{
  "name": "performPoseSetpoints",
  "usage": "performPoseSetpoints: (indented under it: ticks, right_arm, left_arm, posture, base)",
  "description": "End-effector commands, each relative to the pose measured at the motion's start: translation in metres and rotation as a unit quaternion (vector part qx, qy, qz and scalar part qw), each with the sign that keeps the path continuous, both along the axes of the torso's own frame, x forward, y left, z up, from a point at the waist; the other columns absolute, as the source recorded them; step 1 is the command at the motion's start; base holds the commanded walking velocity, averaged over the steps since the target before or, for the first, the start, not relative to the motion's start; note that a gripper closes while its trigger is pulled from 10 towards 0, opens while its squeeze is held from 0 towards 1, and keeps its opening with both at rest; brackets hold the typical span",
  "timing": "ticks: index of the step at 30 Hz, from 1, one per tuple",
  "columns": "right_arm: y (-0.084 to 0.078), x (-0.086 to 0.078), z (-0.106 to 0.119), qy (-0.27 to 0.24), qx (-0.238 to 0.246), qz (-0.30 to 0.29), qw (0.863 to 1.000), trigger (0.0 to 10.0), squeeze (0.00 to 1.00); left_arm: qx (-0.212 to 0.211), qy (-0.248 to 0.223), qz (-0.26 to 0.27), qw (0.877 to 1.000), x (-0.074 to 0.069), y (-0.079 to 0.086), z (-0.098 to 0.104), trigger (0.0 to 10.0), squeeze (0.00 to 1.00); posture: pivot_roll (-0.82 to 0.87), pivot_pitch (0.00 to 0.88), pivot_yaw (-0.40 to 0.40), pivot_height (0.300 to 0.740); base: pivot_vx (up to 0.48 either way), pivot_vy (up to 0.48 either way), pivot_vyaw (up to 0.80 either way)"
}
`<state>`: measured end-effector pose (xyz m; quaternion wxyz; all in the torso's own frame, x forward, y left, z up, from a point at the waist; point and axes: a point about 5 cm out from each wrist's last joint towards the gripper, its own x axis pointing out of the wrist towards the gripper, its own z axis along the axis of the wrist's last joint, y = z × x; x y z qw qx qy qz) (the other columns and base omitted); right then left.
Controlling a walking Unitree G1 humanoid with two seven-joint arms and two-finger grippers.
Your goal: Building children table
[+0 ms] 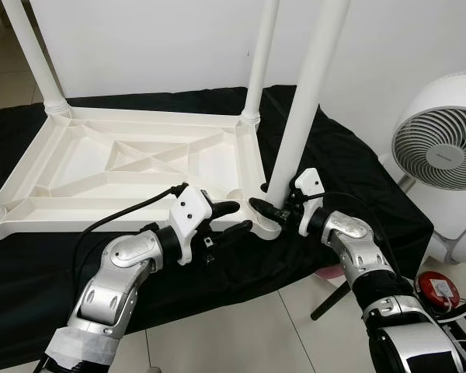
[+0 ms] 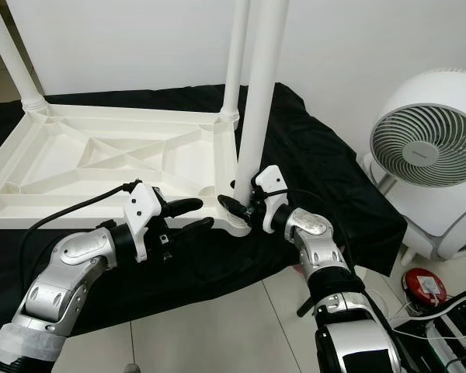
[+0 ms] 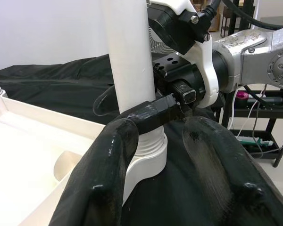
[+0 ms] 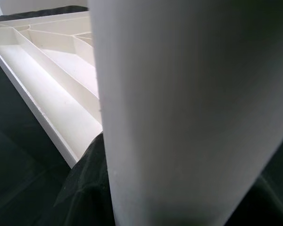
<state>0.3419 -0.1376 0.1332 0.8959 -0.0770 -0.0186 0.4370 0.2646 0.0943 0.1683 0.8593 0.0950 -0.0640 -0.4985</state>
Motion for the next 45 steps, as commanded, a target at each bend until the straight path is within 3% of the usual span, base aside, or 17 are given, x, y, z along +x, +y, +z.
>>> performPoseSetpoints:
  ticks: [1, 2, 3, 4, 12, 18, 20, 22, 25, 27, 31, 33, 34, 41, 42, 43, 45]
  right_arm:
    - [0.001, -0.005, -0.009, 0.013, 0.001, 0.015, 1.0, 0.0, 0.0]
    - [0.001, -0.005, -0.009, 0.013, 0.001, 0.015, 1.0, 0.0, 0.0]
    - [0.0, -0.005, -0.009, 0.011, 0.004, 0.01, 1.0, 1.5, 0.0]
    - [-0.001, -0.005, -0.01, 0.011, 0.008, 0.004, 1.0, 10.0, 0.0]
    - [-0.001, -0.012, -0.014, -0.005, 0.02, -0.123, 0.992, 10.0, 0.0]
    - [0.001, -0.018, -0.017, -0.01, 0.024, -0.165, 0.986, 10.0, 0.0]
    - [0.004, -0.025, -0.018, -0.008, 0.047, -0.232, 0.972, 10.0, 0.0]
    - [0.004, -0.025, -0.018, -0.008, 0.047, -0.232, 0.972, 10.0, 0.0]
    - [0.006, -0.034, -0.021, 0.002, 0.056, -0.369, 0.928, 10.0, 0.0]
    - [0.006, -0.034, -0.021, 0.002, 0.056, -0.369, 0.928, 10.0, 0.0]
    - [0.016, -0.039, -0.027, 0.017, 0.052, -0.419, 0.906, 10.0, 0.0]
    - [0.024, -0.04, -0.026, 0.023, 0.062, -0.408, 0.911, 10.0, 0.0]
    - [0.025, -0.039, -0.024, 0.024, 0.071, -0.401, 0.913, 10.0, 1.0]
    - [0.024, -0.035, -0.022, 0.022, 0.085, -0.384, 0.919, 10.0, 1.0]
    - [0.024, -0.034, -0.021, 0.022, 0.089, -0.366, 0.926, 10.0, 1.0]
    - [0.027, -0.034, -0.019, 0.027, 0.089, -0.304, 0.948, 10.0, 1.0]
    - [0.025, -0.034, -0.018, 0.029, 0.092, -0.285, 0.954, 10.0, 1.0]
  left_arm:
    - [-0.002, 0.006, 0.015, 1.0, 0.002, -0.001, -0.004, 10.0, 0.0]
    - [-0.002, 0.006, 0.015, 1.0, 0.002, -0.001, -0.004, 10.0, 0.0]
    - [-0.002, 0.006, 0.014, 1.0, 0.002, -0.001, -0.005, 10.0, 0.0]
    - [-0.003, 0.006, 0.014, 1.0, 0.002, -0.001, -0.005, 10.0, 0.0]
    - [-0.013, 0.004, 0.037, 0.999, 0.007, 0.002, -0.005, 10.0, 0.0]
    - [-0.014, 0.003, 0.048, 0.999, 0.01, 0.005, -0.006, 10.0, 0.0]
    - [-0.014, 0.003, 0.052, 0.999, 0.013, 0.005, -0.005, 10.0, 0.0]
    - [-0.014, 0.003, 0.052, 0.999, 0.013, 0.005, -0.005, 10.0, 0.0]
    - [-0.015, 0.001, 0.055, 0.998, 0.015, 0.006, -0.005, 10.0, 0.0]
    - [-0.015, 0.001, 0.055, 0.998, 0.015, 0.006, -0.005, 10.0, 0.0]
    - [-0.013, -0.003, 0.059, 0.998, 0.016, 0.008, -0.006, 10.0, 0.0]
    - [-0.012, -0.006, 0.063, 0.998, 0.018, 0.009, -0.005, 10.0, 0.0]
    - [-0.01, -0.009, 0.064, 0.998, 0.019, 0.01, -0.005, 10.0, 0.0]
    - [-0.005, -0.011, 0.07, 0.997, 0.022, 0.013, -0.005, 10.0, 0.0]
    - [-0.005, -0.011, 0.071, 0.997, 0.023, 0.013, -0.005, 10.0, 0.0]
    - [-0.003, -0.01, 0.067, 0.998, 0.024, 0.012, -0.006, 10.0, 0.0]
    - [-0.002, -0.009, 0.067, 0.998, 0.025, 0.012, -0.007, 10.0, 0.0]
  posture:
    - [0.0, 0.0, -0.067, 0.74]
    - [0.0, 0.0, -0.067, 0.74]
    - [0.0, 0.0, -0.068, 0.74]
    - [0.0, 0.0, -0.068, 0.74]
    - [-0.01, 0.0, -0.071, 0.74]
    - [-0.02, 0.0, -0.061, 0.74]
    - [-0.03, 0.0, -0.058, 0.74]
    - [-0.03, 0.0, -0.058, 0.74]
    - [-0.03, 0.0, -0.067, 0.74]
    - [-0.03, 0.0, -0.067, 0.74]
    - [-0.02, 0.0, -0.073, 0.74]
    - [-0.01, 0.0, -0.071, 0.74]
    - [-0.01, 0.0, -0.068, 0.74]
    - [0.0, 0.0, -0.06, 0.74]
    - [-0.01, 0.0, -0.057, 0.74]
    - [-0.01, 0.0, -0.051, 0.74]
    - [-0.01, 0.0, -0.047, 0.74]
  base:
    - [0.0, 0.0, 0.0]
    - [0.0, 0.0, 0.0]
    - [0.0, 0.0, 0.0]
    - [0.0, 0.0, 0.0]
    - [0.0, 0.0, 0.0]
    - [0.0, 0.0, 0.0]
    - [0.0, 0.0, 0.0]
    - [0.0, 0.0, 0.0]
    - [0.0, 0.0, 0.0]
    - [0.0, 0.0, 0.0]
    - [0.0, 0.0, 0.0]
    - [0.0, 0.0, 0.0]
    - [0.0, 0.0, 0.0]
    - [0.0, 0.0, 0.0]
    - [0.0, 0.0, 0.0]
    - [0.0, 0.0, 0.0]
    - [0.0, 0.0, 0.0]
